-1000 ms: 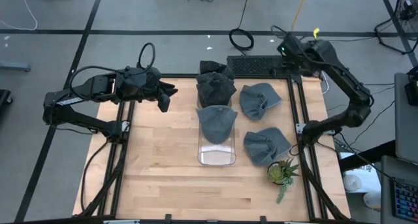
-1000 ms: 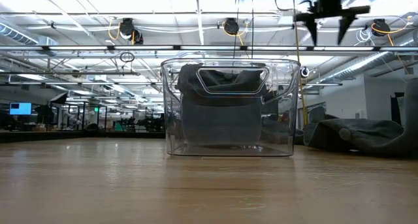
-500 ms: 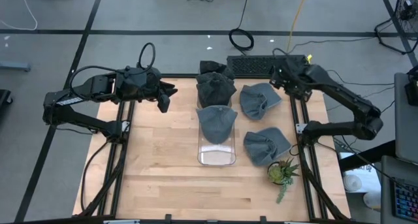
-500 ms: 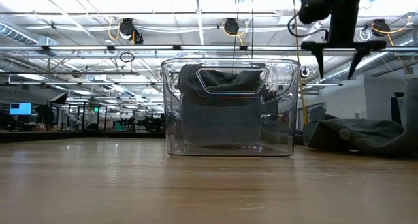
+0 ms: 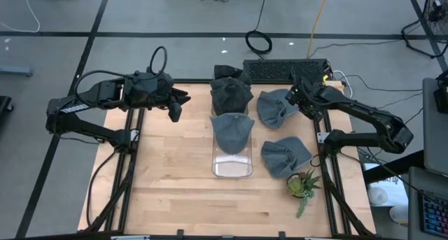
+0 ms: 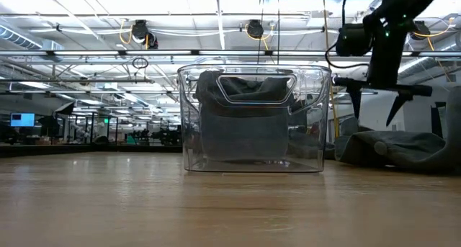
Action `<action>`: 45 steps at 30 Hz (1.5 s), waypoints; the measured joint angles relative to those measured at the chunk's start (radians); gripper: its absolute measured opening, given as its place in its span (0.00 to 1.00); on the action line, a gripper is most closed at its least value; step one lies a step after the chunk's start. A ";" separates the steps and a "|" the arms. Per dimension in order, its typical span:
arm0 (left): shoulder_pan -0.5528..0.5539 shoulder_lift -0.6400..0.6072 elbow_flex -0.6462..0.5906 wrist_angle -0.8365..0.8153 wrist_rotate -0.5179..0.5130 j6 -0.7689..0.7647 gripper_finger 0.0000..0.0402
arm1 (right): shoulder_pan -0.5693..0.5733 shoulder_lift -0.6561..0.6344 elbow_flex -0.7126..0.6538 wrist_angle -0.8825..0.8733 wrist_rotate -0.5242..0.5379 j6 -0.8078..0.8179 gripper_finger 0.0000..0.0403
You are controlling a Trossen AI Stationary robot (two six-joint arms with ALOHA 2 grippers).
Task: Pick & Place hat
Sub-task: Put the top blue cap into the bottom transparent bin
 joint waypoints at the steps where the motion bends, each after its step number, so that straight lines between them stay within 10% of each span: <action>1: 0.000 0.000 0.000 0.000 0.000 0.005 0.28 | 0.000 0.000 -0.016 0.021 -0.001 0.011 0.71; 15: 0.000 0.000 0.000 -0.001 0.000 0.012 0.28 | 0.000 0.002 -0.205 0.299 -0.028 0.121 0.65; 26: 0.000 0.000 0.000 -0.002 0.001 0.011 0.28 | 0.000 0.001 -0.208 0.314 0.007 0.085 0.05; 45: 0.017 0.000 0.000 0.002 0.172 -0.036 0.28 | 0.000 -0.234 -0.208 0.418 0.039 -0.230 0.00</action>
